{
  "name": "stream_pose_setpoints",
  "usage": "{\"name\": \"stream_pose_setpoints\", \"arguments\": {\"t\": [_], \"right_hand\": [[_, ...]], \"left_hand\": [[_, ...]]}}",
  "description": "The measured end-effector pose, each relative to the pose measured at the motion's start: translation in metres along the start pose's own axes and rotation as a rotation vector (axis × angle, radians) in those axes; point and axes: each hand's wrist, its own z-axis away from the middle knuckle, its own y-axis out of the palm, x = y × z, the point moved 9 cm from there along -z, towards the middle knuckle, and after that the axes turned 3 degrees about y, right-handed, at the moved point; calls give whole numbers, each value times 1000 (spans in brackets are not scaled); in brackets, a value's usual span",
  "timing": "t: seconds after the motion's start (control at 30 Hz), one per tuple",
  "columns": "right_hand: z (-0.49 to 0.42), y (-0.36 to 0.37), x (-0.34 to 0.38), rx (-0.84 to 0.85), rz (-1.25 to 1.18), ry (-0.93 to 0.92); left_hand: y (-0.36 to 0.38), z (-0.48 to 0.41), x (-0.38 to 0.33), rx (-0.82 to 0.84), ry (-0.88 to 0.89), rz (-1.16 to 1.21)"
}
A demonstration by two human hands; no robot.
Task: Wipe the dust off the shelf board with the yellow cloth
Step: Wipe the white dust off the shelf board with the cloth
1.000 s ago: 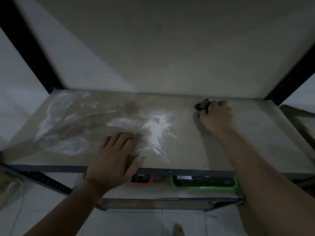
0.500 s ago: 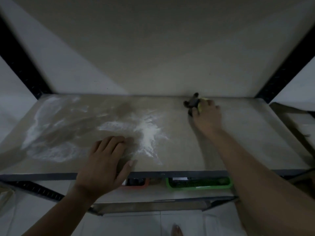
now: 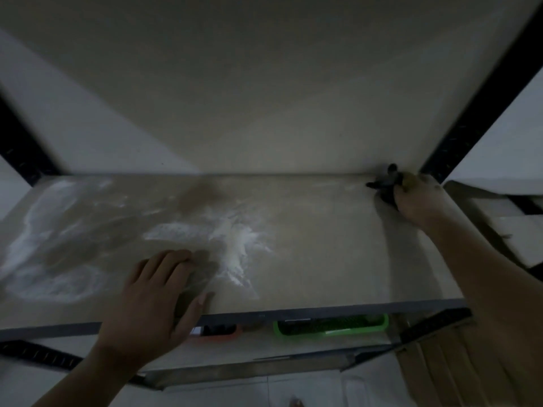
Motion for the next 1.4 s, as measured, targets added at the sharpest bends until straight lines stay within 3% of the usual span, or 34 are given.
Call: {"name": "stream_pose_setpoints", "arguments": {"t": [0.03, 0.1, 0.2, 0.3, 0.37, 0.47, 0.53, 0.63, 0.67, 0.73, 0.87, 0.97, 1.0, 1.03, 1.1, 1.17, 1.27, 1.33, 1.4], "right_hand": [[1, 10, 1, 81, 22, 28], [6, 19, 27, 70, 17, -6], [41, 36, 132, -85, -66, -344], [102, 47, 242, 91, -367, -746], [111, 25, 260, 163, -518, -826], [85, -32, 205, -271, -484, -880], [45, -39, 143, -348, -306, -703], [-14, 13, 44, -5, 17, -92], [-13, 23, 36, 28, 101, -60], [2, 31, 65, -15, 153, -138], [78, 50, 198, -39, 20, -396], [134, 58, 272, 176, -165, -714], [133, 49, 275, 258, -255, -726], [122, 38, 267, 279, -313, -710], [80, 14, 230, 120, -256, -634], [24, 6, 162, -29, -118, -462], [-15, 21, 63, -54, 65, -138], [-1, 34, 55, -41, 115, -49], [23, 37, 91, -89, 122, -83]], "left_hand": [[-1, 0, -1, -3, 2, -5], [-2, -2, -2, -12, 3, -14], [-2, -2, -2, -19, 1, -13], [-2, -1, -1, -3, -2, -13], [-2, 0, -1, -4, 8, -14], [-3, -1, -2, -21, 13, -12], [-1, -1, 0, -8, 5, -19], [1, -1, 2, 3, 4, -28], [2, -1, 2, 7, 3, -33], [3, 0, 3, 10, -7, -29], [2, 0, 3, 21, -6, -23], [0, 0, 1, 11, -4, -11], [-1, 0, 1, 7, 0, -8], [-2, 0, 0, 3, 4, -7], [-3, 0, -1, 2, 5, -7], [-2, -1, -1, 6, 2, -13], [0, -1, 0, 8, 1, -21], [0, 0, 1, 5, -3, -20], [-1, -2, 0, 7, -9, -19]]}}
